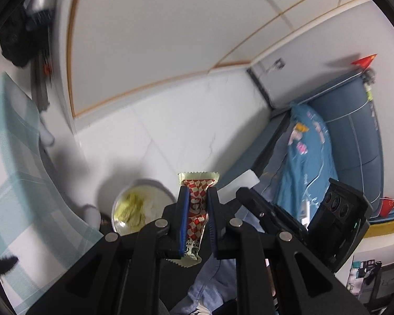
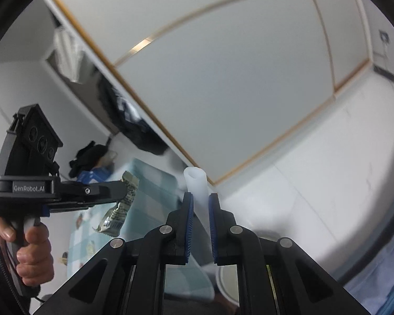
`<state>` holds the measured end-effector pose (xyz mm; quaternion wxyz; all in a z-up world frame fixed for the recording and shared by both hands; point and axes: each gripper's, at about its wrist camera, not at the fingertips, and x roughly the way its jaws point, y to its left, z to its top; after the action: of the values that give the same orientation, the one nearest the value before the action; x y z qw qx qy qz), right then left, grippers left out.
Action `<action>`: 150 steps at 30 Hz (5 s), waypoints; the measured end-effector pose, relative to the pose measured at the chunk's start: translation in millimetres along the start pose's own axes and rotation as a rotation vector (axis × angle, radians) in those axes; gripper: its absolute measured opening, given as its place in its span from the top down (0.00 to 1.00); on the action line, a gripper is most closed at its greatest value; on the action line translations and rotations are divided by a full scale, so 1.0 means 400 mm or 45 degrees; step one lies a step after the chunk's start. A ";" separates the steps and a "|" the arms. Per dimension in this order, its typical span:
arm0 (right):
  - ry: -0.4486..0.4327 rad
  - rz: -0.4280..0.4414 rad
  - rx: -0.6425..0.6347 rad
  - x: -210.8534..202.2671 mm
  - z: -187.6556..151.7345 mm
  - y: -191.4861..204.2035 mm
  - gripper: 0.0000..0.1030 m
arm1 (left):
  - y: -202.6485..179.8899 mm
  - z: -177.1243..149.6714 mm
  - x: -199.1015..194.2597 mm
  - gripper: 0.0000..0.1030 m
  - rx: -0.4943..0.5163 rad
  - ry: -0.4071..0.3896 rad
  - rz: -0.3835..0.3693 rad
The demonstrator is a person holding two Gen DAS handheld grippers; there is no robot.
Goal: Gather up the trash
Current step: 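Open both tools to drop the wrapper and strip into the bin, then move both tools back over the table, then lower both tools toward the brown packet and white foam piece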
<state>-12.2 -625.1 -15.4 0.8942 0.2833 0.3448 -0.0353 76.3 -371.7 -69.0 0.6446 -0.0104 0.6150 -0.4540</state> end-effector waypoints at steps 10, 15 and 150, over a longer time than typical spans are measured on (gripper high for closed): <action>0.167 -0.079 0.186 0.143 -0.101 -0.147 0.90 | 0.065 -0.010 0.201 0.91 -0.048 0.319 0.035; 0.251 -0.102 0.253 0.210 -0.149 -0.194 0.90 | 0.051 -0.022 0.259 0.91 -0.041 0.489 0.051; 0.648 0.140 -1.012 0.922 -0.222 1.166 0.42 | 0.747 -0.446 -0.737 0.01 -0.853 -1.080 1.151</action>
<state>335.5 -138.9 -78.6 0.8209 -0.0633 0.5244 0.2173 153.9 77.7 -52.3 0.9164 -0.1278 0.3614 0.1154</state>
